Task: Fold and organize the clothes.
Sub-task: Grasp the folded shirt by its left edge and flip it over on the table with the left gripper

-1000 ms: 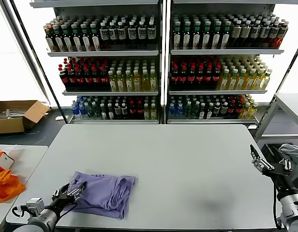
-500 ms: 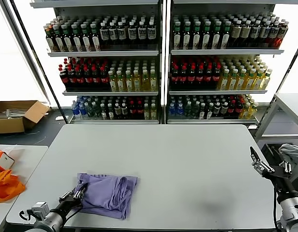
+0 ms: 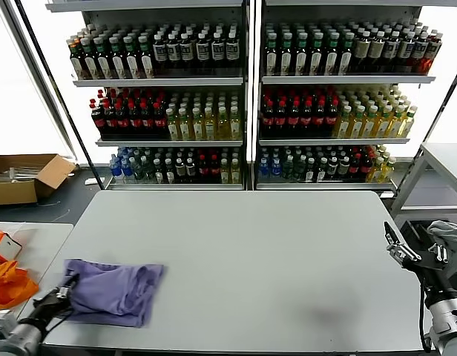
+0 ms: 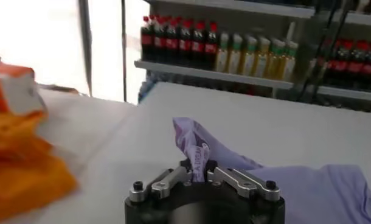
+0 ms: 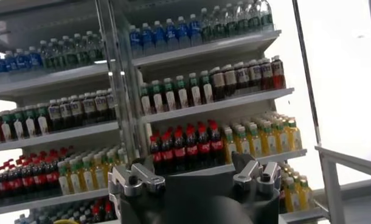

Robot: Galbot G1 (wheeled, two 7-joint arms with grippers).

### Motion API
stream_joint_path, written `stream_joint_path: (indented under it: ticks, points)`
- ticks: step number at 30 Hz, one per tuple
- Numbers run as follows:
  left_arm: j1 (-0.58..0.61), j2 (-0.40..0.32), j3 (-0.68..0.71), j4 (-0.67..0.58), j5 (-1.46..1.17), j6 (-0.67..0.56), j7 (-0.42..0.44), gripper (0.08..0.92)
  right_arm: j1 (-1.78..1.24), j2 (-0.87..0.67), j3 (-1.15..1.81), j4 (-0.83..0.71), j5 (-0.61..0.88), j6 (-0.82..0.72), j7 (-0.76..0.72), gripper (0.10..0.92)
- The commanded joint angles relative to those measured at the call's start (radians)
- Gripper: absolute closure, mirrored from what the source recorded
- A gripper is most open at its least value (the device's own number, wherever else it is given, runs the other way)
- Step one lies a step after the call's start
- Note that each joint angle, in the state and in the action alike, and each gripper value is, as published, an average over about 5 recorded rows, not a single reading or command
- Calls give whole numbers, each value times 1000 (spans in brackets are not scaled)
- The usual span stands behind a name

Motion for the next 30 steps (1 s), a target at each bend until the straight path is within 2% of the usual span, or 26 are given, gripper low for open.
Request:
stream_joint_path:
  ticks: [1, 4, 6, 11, 15, 19, 21, 24, 27, 30]
  points:
    - [50, 196, -316, 71, 13, -26, 51, 838, 13, -4, -22, -7, 0, 4, 0, 203]
    - [61, 223, -355, 24, 16, -16, 49, 838, 11, -6, -23, -11, 0, 9, -1, 203]
    - [67, 213, -362, -37, 15, -4, 44, 838, 9, -7, -23, -13, 0, 11, -2, 203]
    - [76, 109, -266, -227, 55, 18, 7, 838, 9, -7, -24, -15, -1, 14, 1, 203]
    - [72, -44, -34, -343, 159, 15, -52, 838, 8, -6, -22, -7, -3, 12, 6, 203]
    - [44, -165, 279, -424, 135, 15, -200, 838, -2, -11, -7, 2, -4, 9, 7, 203]
    - [34, -182, 465, -452, 49, 12, -285, 838, -8, -15, 1, 6, -6, 5, 9, 203]
    - [14, -169, 708, -473, -88, 25, -385, 838, -18, -24, 15, 16, -6, -1, 11, 203]
    - [-38, -149, 853, -456, -247, 49, -451, 838, -29, -31, 26, 29, -6, -7, 15, 203]
    - [-113, -139, 904, -407, -429, 60, -494, 838, -48, -33, 27, 46, -10, -16, 18, 203]
